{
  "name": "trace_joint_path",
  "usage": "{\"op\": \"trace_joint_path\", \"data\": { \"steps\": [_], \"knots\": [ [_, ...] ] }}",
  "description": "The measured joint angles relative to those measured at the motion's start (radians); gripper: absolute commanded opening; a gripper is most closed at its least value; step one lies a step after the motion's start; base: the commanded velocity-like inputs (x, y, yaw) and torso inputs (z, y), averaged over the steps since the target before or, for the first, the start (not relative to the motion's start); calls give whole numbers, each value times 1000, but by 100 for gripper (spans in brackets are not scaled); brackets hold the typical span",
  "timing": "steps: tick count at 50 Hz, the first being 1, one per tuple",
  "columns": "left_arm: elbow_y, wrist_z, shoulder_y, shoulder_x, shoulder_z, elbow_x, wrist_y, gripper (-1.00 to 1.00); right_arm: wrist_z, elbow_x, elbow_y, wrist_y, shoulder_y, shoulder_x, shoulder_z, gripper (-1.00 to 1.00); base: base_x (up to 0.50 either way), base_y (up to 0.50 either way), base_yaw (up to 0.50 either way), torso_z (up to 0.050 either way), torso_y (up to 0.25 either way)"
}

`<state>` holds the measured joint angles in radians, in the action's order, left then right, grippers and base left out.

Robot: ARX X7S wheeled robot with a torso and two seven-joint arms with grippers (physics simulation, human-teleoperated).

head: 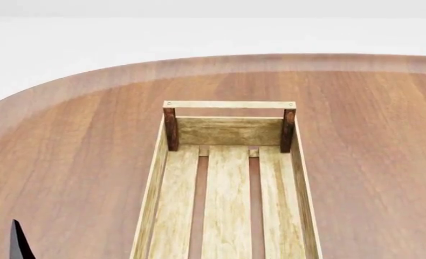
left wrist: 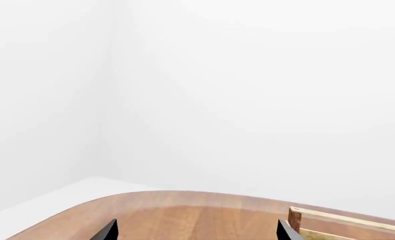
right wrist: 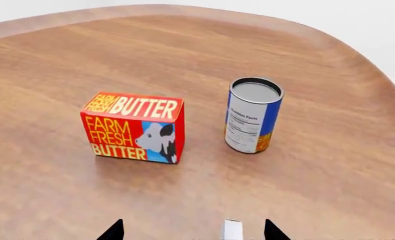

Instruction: Pick up the cream cheese and put it in the tray.

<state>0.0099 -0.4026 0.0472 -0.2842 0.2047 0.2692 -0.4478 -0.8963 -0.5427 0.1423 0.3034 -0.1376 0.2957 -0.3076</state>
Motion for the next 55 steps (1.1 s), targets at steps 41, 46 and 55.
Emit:
{"op": "trace_joint_path", "data": {
  "steps": [41,46,55],
  "knots": [
    [7,-13,9,-5,16,-14,-9,100,77,-174,-20,91,-96,80,-126,100,0,0,0,0,0],
    [8,-14,10,-6,18,-14,-11,100,88,-183,-49,94,-86,83,-128,100,0,0,0,0,0],
    [6,-15,7,-8,20,-11,-11,100,114,-194,-107,96,-60,87,-125,100,0,0,0,0,0]
  ]
}}
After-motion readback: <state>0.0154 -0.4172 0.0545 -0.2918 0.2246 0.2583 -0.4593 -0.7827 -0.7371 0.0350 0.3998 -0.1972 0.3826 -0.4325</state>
